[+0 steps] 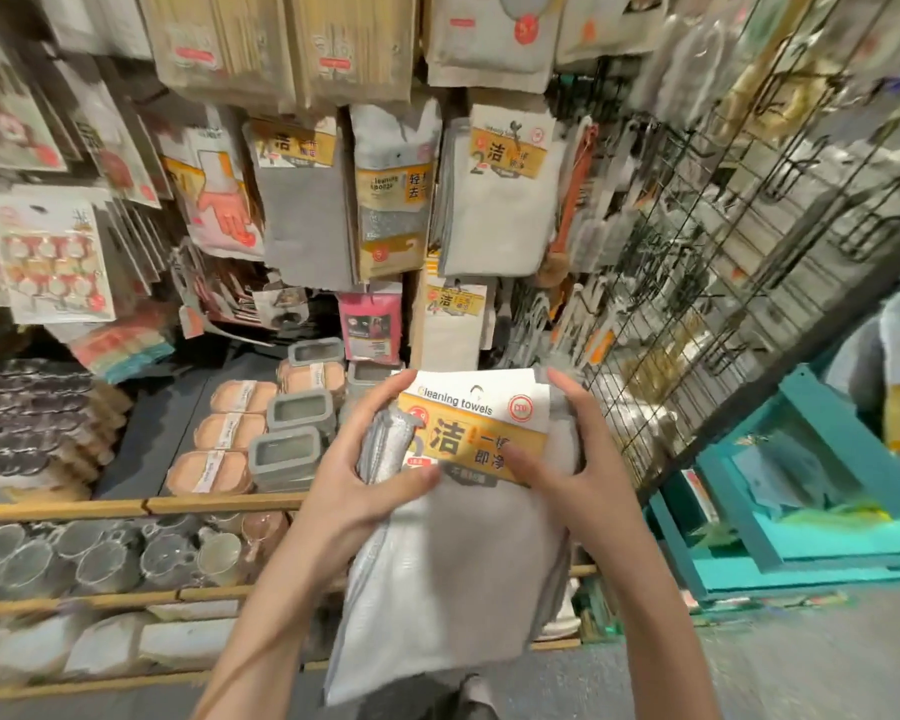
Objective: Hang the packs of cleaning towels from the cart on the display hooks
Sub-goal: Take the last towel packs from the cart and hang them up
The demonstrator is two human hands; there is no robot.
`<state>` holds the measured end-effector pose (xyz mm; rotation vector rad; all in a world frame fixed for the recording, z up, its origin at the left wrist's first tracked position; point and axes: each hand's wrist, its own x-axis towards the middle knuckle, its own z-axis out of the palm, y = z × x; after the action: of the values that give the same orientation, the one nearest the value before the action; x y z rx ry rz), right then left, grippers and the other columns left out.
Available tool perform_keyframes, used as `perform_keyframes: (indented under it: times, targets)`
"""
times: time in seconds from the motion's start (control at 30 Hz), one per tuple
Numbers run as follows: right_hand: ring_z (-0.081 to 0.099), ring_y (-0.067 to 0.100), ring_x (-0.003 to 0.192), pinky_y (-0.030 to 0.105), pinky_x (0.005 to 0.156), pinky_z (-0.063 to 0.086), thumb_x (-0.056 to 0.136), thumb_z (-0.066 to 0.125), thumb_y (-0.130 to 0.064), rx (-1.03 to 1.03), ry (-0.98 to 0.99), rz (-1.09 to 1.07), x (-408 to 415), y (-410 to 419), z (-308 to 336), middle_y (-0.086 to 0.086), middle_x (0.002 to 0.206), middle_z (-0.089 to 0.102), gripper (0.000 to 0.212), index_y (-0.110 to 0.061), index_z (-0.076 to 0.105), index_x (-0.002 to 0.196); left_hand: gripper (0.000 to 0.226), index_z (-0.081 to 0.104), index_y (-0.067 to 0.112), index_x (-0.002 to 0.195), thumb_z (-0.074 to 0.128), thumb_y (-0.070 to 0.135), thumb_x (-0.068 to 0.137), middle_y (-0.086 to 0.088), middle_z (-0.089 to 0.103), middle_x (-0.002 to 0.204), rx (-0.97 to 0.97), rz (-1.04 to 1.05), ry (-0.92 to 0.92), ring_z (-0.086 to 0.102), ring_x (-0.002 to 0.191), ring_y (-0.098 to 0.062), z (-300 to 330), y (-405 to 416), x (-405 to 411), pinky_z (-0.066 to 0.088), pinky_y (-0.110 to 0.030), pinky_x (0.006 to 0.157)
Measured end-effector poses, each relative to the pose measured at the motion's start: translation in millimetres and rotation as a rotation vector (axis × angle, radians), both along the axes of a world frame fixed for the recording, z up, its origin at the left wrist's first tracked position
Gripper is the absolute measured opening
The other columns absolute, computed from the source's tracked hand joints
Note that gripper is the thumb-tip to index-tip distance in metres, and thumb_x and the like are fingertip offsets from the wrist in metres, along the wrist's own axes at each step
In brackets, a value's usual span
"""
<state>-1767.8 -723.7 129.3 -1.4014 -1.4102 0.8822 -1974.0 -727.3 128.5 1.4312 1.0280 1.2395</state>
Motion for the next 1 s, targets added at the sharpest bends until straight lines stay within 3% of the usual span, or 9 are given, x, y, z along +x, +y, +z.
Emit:
perform_keyframes:
  times: [0.1, 0.23, 0.37, 0.43, 0.63, 0.73, 0.83, 0.9, 1.0]
  targets:
    - [0.044, -0.01, 0.115, 0.022, 0.101, 0.036, 0.072, 0.078, -0.024, 0.001, -0.086, 0.038, 38, 24, 7, -0.008, 0.127, 0.05, 0.063, -0.045, 0.048, 0.124, 0.071, 0.052, 0.028, 0.132, 0.077, 0.011, 0.067, 0.029, 0.056, 0.126, -0.001, -0.004, -0.04, 0.047, 0.122, 0.008, -4, 23, 38, 0.036, -0.004, 0.091]
    - [0.041, 0.0, 0.117, 0.005, 0.098, 0.028, 0.07, 0.08, -0.014, 0.125, -0.161, 0.0, 72, 55, 11, 0.003, 0.126, 0.048, 0.062, -0.045, 0.047, 0.113, 0.077, 0.05, 0.036, 0.132, 0.079, 0.012, 0.065, 0.031, 0.054, 0.129, 0.0, 0.054, -0.075, 0.045, 0.125, 0.008, -11, 53, 79, 0.038, -0.008, 0.096]
    - [0.033, 0.011, 0.129, 0.018, 0.108, 0.025, 0.068, 0.081, -0.008, 0.173, -0.165, 0.013, 91, 88, 14, 0.008, 0.133, 0.04, 0.061, -0.038, 0.047, 0.109, 0.081, 0.051, 0.049, 0.126, 0.084, 0.012, 0.063, 0.038, 0.053, 0.125, -0.007, 0.146, -0.081, 0.044, 0.121, 0.016, -13, 80, 99, 0.038, -0.002, 0.09]
    - [0.034, 0.011, 0.129, 0.016, 0.108, 0.024, 0.068, 0.081, -0.005, 0.166, -0.142, 0.033, 94, 105, 13, 0.004, 0.133, 0.037, 0.063, -0.035, 0.046, 0.111, 0.075, 0.053, 0.054, 0.123, 0.08, 0.015, 0.065, 0.038, 0.053, 0.125, -0.022, 0.178, -0.088, 0.045, 0.12, 0.017, -11, 91, 103, 0.04, -0.003, 0.089]
    - [0.041, 0.005, 0.117, -0.002, 0.094, 0.025, 0.069, 0.079, -0.002, 0.15, -0.107, 0.04, 80, 155, 15, 0.0, 0.129, 0.038, 0.06, -0.033, 0.048, 0.11, 0.06, 0.058, 0.045, 0.111, 0.08, 0.02, 0.06, 0.03, 0.06, 0.114, -0.103, 0.27, -0.086, 0.054, 0.114, 0.005, -2, 129, 95, 0.044, -0.033, 0.101]
    - [0.044, 0.001, 0.11, 0.0, 0.094, 0.029, 0.069, 0.079, -0.002, 0.197, -0.108, 0.037, 67, 173, 19, 0.001, 0.125, 0.042, 0.057, -0.028, 0.051, 0.111, 0.053, 0.062, 0.04, 0.106, 0.081, 0.026, 0.059, 0.018, 0.067, 0.11, -0.152, 0.255, -0.061, 0.06, 0.111, -0.005, 4, 147, 81, 0.044, -0.041, 0.103]
    - [0.046, -0.01, 0.107, -0.001, 0.089, 0.03, 0.069, 0.079, -0.002, 0.236, -0.056, 0.024, 58, 188, 28, -0.004, 0.119, 0.045, 0.057, -0.037, 0.051, 0.104, 0.049, 0.063, 0.053, 0.101, 0.084, 0.032, 0.061, 0.022, 0.068, 0.108, -0.155, 0.183, -0.014, 0.06, 0.108, 0.001, 14, 163, 67, 0.044, -0.028, 0.098]
    - [0.042, -0.021, 0.102, -0.005, 0.085, 0.027, 0.071, 0.079, -0.004, 0.267, -0.038, 0.03, 52, 199, 33, -0.01, 0.116, 0.045, 0.057, -0.04, 0.049, 0.104, 0.048, 0.063, 0.057, 0.094, 0.087, 0.026, 0.065, 0.027, 0.068, 0.103, -0.144, 0.167, -0.033, 0.058, 0.101, 0.012, 20, 177, 61, 0.044, -0.012, 0.085]
    - [0.04, -0.024, 0.102, -0.006, 0.084, 0.025, 0.075, 0.077, -0.009, 0.311, -0.068, 0.075, 43, 216, 36, -0.012, 0.114, 0.045, 0.054, -0.038, 0.047, 0.109, 0.042, 0.066, 0.042, 0.095, 0.084, 0.022, 0.064, 0.012, 0.073, 0.102, -0.167, 0.157, -0.117, 0.065, 0.099, -0.001, 19, 196, 54, 0.047, -0.015, 0.078]
